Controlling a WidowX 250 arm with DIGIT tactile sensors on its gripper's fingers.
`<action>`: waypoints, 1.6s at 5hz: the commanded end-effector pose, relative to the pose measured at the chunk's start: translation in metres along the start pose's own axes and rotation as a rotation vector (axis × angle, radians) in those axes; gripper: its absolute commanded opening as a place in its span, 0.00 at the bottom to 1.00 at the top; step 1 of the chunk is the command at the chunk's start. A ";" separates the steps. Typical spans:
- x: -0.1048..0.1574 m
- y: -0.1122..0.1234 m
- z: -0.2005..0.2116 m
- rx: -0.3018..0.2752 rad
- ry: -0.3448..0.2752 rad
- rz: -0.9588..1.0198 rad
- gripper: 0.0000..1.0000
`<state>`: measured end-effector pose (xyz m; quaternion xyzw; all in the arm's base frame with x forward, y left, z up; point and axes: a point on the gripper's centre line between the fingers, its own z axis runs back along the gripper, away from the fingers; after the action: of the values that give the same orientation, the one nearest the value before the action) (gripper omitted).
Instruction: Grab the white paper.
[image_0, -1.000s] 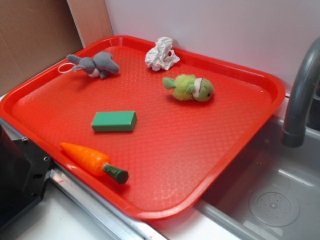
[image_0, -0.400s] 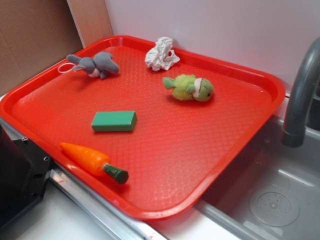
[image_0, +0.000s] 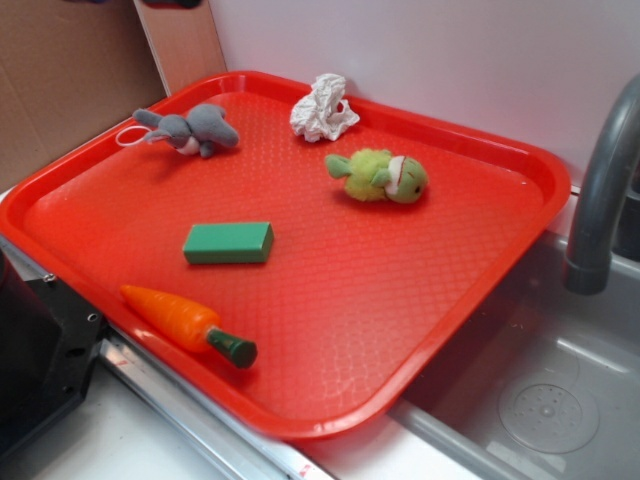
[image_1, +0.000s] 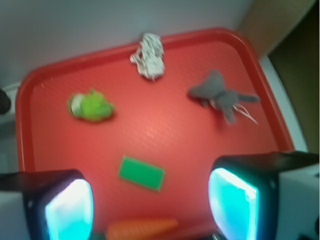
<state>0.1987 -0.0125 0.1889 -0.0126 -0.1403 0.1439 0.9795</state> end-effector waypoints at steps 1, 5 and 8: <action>0.046 0.005 -0.049 -0.033 -0.052 0.055 1.00; 0.113 0.032 -0.149 0.054 -0.046 0.045 1.00; 0.130 0.031 -0.178 0.066 0.051 -0.024 0.55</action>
<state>0.3448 0.0449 0.0307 0.0136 -0.0731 0.1260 0.9892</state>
